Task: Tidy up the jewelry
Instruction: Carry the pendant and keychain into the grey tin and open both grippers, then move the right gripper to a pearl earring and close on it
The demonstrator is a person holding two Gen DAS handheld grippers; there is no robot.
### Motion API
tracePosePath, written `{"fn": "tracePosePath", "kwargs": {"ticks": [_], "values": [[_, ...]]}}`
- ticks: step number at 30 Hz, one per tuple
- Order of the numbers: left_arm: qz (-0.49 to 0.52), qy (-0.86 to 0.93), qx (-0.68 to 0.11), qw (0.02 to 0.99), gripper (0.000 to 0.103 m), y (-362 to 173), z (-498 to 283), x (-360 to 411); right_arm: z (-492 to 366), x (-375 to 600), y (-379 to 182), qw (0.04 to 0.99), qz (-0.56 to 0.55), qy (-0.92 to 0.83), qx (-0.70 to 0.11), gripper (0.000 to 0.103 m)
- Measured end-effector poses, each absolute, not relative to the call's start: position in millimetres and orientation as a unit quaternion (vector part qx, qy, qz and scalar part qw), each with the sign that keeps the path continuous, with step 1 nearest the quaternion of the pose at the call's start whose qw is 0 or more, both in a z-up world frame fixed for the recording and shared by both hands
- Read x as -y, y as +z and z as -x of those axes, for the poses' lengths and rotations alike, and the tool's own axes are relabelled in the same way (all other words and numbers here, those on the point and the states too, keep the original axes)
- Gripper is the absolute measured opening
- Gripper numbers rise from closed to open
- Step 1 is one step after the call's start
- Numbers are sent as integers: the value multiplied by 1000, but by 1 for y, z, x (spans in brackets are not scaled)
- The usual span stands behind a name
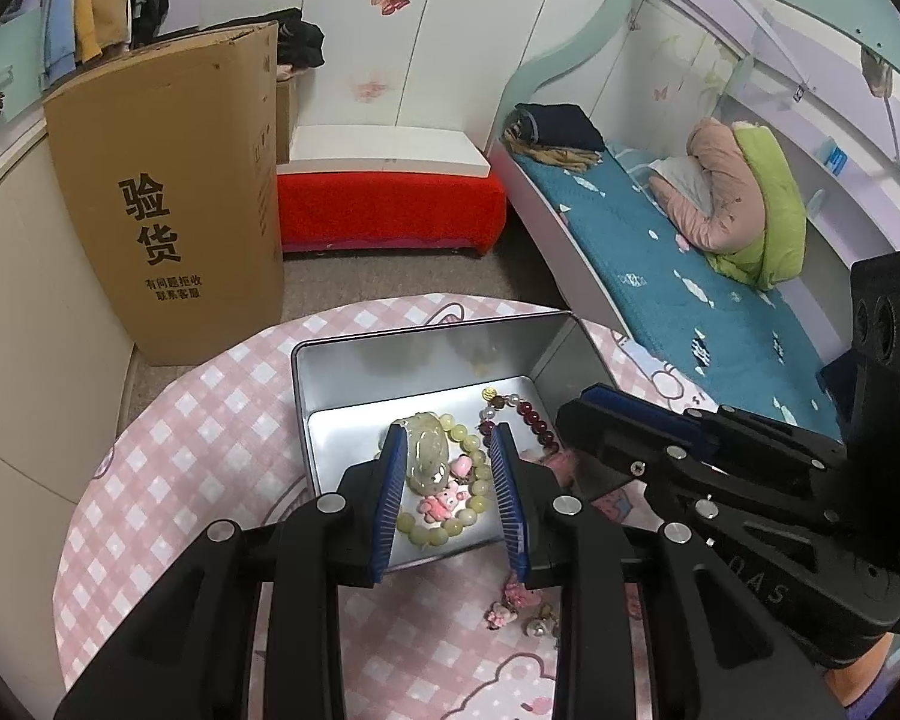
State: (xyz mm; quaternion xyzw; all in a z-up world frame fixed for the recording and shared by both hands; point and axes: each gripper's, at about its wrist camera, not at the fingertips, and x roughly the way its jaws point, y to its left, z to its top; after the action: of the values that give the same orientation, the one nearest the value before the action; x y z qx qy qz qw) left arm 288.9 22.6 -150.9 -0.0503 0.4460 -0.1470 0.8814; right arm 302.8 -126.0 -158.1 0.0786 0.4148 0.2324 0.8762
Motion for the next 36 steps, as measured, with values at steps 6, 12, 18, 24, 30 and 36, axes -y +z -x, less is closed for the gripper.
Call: {"fn": "tracePosePath", "kwargs": {"ticks": [6, 12, 18, 24, 30, 36], "values": [[55, -139, -420, 895, 49, -135, -269, -26, -287, 135, -142, 885, -76, 225, -400, 16], [56, -128, -394, 909, 56, -119, -238, -29, -255, 148, -122, 903, -51, 193, -380, 43], [63, -112, -368, 921, 63, -114, -199, -33, -216, 163, -114, 914, -35, 178, -363, 47], [78, -98, -375, 918, 64, -129, -171, -36, -178, 179, -132, 914, -32, 163, -370, 48], [79, -87, -407, 906, 64, -158, -161, -33, -156, 184, -171, 905, -20, 144, -399, 48], [67, -80, -426, 899, 64, -179, -153, -29, -144, 181, -202, 896, -11, 136, -422, 48]]}}
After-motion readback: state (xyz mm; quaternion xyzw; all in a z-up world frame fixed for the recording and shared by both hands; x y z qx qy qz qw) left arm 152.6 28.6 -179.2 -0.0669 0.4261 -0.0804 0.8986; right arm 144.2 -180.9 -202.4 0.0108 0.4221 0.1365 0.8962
